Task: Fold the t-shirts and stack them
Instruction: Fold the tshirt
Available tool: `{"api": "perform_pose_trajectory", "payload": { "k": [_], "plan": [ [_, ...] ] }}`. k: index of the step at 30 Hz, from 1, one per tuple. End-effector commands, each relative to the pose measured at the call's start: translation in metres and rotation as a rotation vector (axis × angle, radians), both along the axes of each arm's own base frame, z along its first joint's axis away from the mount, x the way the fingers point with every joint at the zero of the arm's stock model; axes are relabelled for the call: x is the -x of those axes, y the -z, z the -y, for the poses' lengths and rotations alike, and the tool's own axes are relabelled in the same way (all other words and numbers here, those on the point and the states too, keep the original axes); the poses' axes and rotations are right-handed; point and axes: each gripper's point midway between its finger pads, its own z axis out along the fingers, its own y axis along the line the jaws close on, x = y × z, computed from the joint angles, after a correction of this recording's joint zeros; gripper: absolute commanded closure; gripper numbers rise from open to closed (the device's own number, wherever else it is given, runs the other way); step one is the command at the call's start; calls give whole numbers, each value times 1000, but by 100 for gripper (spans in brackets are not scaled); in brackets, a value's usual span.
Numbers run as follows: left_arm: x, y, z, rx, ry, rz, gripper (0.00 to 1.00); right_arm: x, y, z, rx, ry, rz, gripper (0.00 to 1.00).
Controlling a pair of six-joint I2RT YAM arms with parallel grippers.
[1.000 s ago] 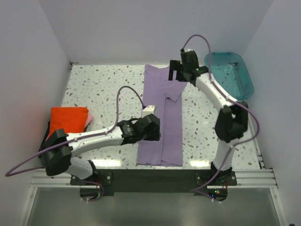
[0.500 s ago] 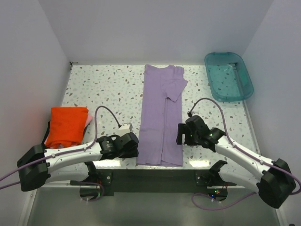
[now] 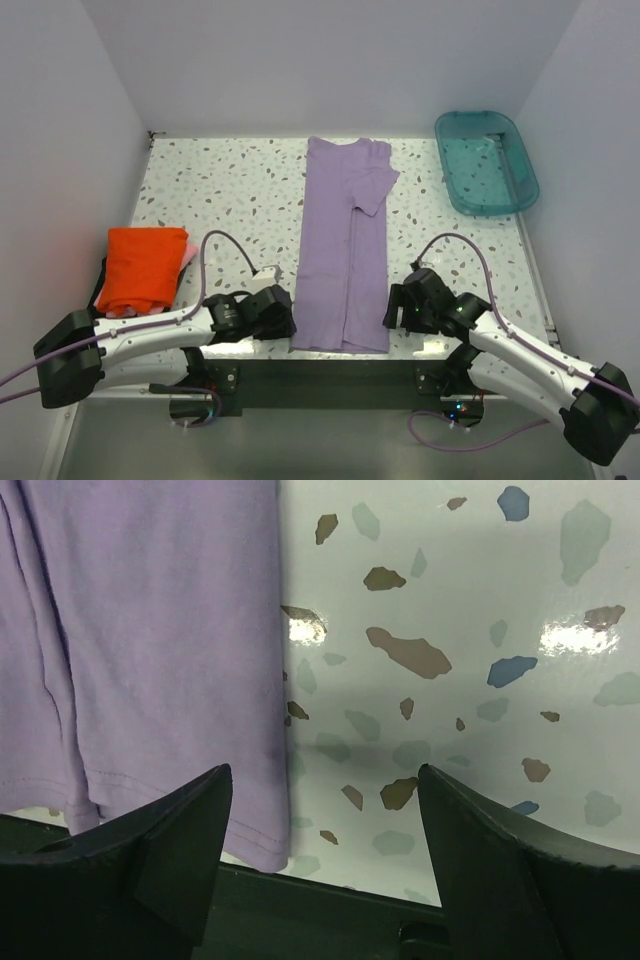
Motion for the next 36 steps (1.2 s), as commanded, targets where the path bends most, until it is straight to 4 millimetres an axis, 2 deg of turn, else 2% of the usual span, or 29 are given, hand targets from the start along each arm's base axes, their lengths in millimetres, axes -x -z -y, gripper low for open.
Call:
{"api": "perform_pose_trajectory", "payload": {
  "k": [1, 9, 13, 16, 18, 25, 36],
  "plan": [
    [-4, -5, 13, 49, 8, 20, 44, 5, -1, -2, -27, 30, -24, 22],
    [-1, 7, 13, 49, 19, 5, 44, 5, 6, 5, -12, 101, -28, 23],
    [2, 12, 12, 48, 20, -10, 45, 10, 10, 0, -38, 104, -64, 30],
    [4, 16, 10, 39, 20, -20, 45, 13, 13, 3, -22, 106, -81, 32],
    [5, 18, 10, 31, 22, -27, 45, 17, 12, 3, -18, 100, -100, 35],
    [14, 31, 8, 10, 16, -91, 50, 34, 14, 7, -16, 107, -162, 36],
    [29, 36, -14, -42, -49, -161, 51, 59, 24, 4, -29, 92, -230, 39]
  ]
}}
